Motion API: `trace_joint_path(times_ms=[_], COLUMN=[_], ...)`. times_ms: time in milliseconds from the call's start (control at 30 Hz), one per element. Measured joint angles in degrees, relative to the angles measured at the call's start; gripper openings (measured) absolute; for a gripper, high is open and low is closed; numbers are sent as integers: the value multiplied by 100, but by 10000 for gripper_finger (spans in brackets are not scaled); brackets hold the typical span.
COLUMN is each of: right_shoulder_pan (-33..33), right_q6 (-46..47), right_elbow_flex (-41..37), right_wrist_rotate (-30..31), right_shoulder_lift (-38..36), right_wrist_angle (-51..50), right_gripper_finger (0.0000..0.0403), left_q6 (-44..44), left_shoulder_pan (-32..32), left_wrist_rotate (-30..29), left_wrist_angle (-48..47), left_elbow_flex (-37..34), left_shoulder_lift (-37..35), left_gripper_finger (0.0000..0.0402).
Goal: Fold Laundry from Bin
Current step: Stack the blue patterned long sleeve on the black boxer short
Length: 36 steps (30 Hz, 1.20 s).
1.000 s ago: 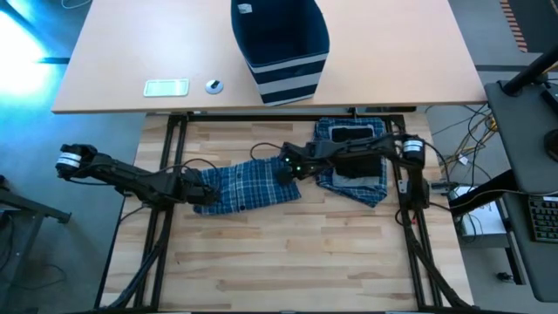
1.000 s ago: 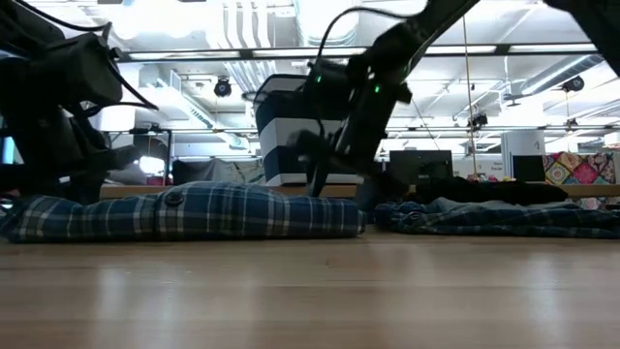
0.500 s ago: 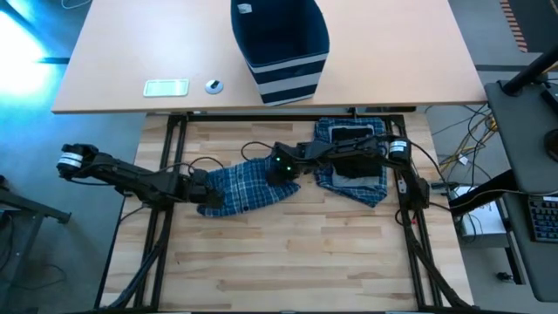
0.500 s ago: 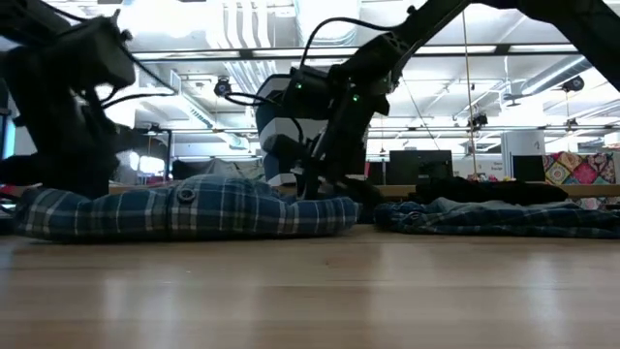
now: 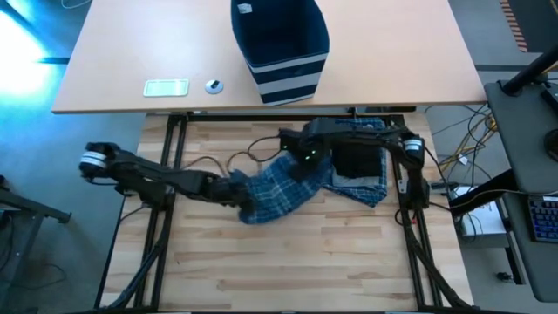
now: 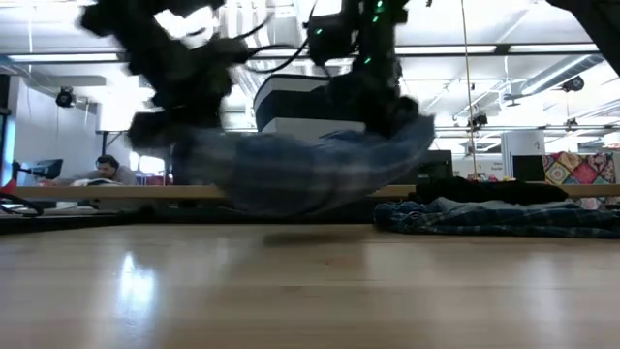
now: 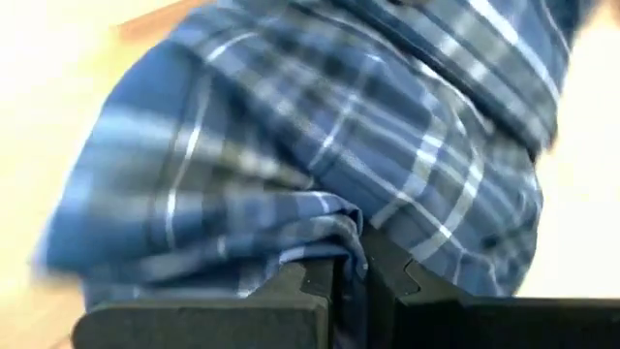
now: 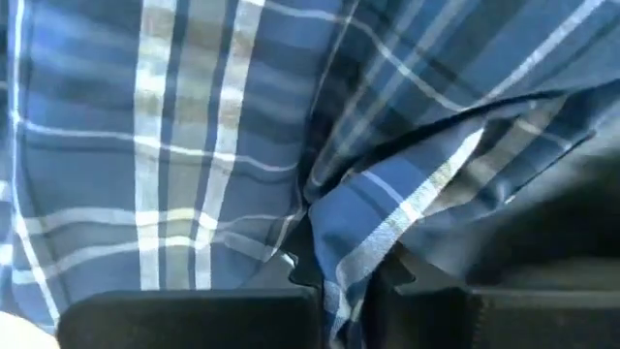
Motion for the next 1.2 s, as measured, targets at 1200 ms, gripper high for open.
trace_joint_path(times_ms=[1200], right_shoulder_pan=[-2682], right_q6=[-5508], right_elbow_flex=[-1938], right_wrist_rotate=[2153], right_shoulder_lift=[-1824], right_wrist_angle=[524], right_gripper_finger=[14], left_q6=[1434], left_shoulder_pan=[868], left_wrist_rotate=[798], left_wrist_angle=[1654], left_elbow_flex=[7852], left_shoulder_lift=[6856], left_gripper_finger=[1])
